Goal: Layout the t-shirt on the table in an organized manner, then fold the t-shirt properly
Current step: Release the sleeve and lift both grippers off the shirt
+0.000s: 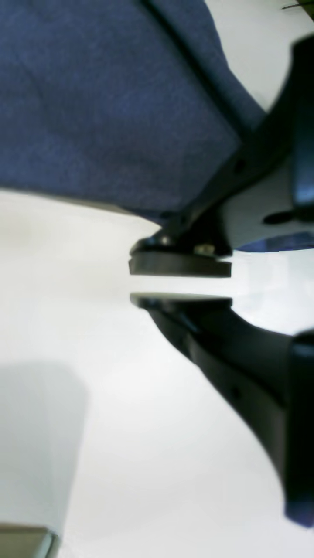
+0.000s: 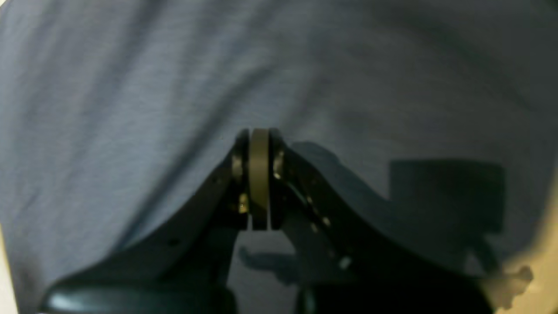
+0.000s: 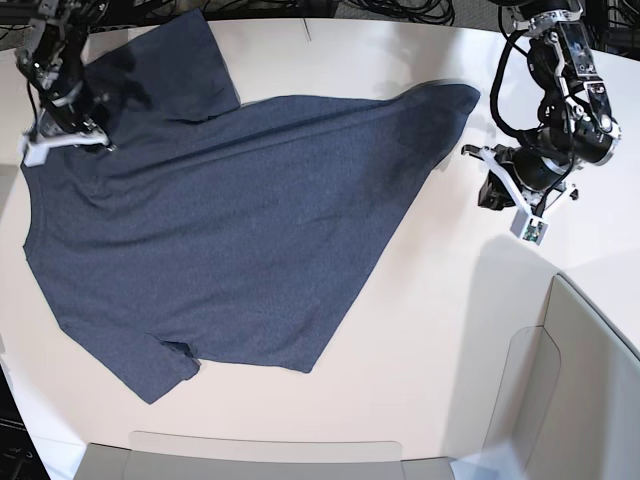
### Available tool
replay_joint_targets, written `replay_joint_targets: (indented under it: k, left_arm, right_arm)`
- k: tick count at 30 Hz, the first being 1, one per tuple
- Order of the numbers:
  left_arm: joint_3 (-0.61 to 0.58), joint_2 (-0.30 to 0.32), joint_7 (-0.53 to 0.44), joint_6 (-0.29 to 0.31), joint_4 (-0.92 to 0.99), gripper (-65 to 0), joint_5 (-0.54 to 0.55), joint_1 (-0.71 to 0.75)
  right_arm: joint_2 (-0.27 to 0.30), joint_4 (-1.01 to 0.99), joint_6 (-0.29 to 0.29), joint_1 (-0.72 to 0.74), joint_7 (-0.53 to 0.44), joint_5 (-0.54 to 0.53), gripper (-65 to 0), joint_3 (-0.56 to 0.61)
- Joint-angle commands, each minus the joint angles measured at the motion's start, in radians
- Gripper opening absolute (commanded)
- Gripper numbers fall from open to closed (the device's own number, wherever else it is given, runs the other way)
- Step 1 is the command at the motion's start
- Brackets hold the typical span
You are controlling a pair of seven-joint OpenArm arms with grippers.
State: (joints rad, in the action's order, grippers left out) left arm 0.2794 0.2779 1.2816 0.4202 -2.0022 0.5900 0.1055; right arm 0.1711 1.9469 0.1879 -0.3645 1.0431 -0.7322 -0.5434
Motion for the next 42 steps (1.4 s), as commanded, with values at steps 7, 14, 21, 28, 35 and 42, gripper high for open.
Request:
replay_joint_targets:
  k: [7, 14, 21, 28, 35, 42]
  left_arm:
    - [-0.076, 0.017, -0.024, 0.001, -0.018, -61.4, 0.008, -0.011]
    - [-0.082, 0.016, -0.024, 0.001, -0.016, -61.4, 0.008, -0.013]
    - [-0.081, 0.019, -0.026, 0.001, -0.016, -61.3, 0.006, -0.013]
    - [-0.075, 0.021, -0.024, 0.001, -0.016, -55.5, 0.006, -0.046]
    - [-0.076, 0.01, -0.021, 0.001, -0.012, -41.4, 0.006, -0.158]
    - [-0.078, -0.024, -0.026, 0.001, 0.288, -41.3, 0.006, -0.37]
  right_arm:
    - [0.034, -0.082, -0.003, -0.069, -0.013, -0.002, -65.0, -0.071]
    - [0.132, -0.212, -0.003, -0.094, -0.013, -0.002, -65.0, -0.071]
    - [0.195, -0.214, -0.001, -0.12, -0.013, -0.002, -65.0, -0.073]
    - [0.19, -0.076, 0.0, -0.118, -0.013, -0.01, -65.0, -0.074]
    - [0.12, 0.096, 0.0, 0.049, -0.013, -0.026, -65.0, -0.074]
    - [-0.092, -0.019, 0.0, 0.266, -0.016, -0.011, -65.0, 0.113]
